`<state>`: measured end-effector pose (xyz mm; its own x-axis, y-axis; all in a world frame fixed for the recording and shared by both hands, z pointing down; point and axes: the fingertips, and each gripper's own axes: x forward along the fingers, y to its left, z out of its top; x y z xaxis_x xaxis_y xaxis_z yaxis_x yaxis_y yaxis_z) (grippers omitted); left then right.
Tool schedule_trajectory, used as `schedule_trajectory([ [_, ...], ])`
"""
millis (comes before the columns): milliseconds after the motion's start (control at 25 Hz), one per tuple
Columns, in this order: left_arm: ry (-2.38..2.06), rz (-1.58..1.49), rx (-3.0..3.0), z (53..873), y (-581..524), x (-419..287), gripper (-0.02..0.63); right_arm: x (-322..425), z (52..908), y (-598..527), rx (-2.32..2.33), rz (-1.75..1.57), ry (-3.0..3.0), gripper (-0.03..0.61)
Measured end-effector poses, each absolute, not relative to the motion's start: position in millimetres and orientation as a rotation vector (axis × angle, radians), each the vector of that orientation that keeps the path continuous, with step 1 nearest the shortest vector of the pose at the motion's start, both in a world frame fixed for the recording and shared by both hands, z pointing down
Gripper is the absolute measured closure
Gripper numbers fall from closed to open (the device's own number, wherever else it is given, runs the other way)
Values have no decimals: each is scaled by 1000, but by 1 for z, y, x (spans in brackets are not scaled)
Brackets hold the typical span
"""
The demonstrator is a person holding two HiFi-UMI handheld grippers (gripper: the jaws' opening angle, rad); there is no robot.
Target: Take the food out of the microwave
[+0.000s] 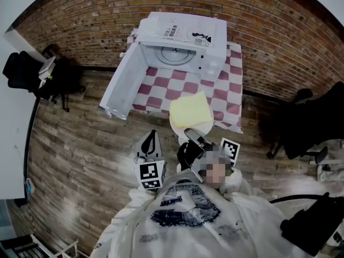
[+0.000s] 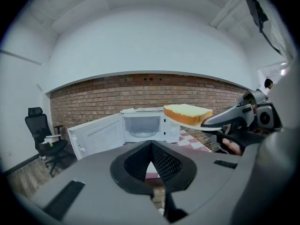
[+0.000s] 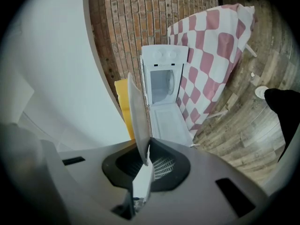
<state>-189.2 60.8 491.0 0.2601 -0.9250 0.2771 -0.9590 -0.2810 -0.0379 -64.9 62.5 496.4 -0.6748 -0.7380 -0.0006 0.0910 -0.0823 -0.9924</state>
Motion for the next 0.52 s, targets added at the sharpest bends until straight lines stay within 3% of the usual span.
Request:
schedule_trajectory([
  [520, -1783, 367, 2374, 496, 53, -183, 606, -61, 501, 58, -705, -1828, 1612, 550],
])
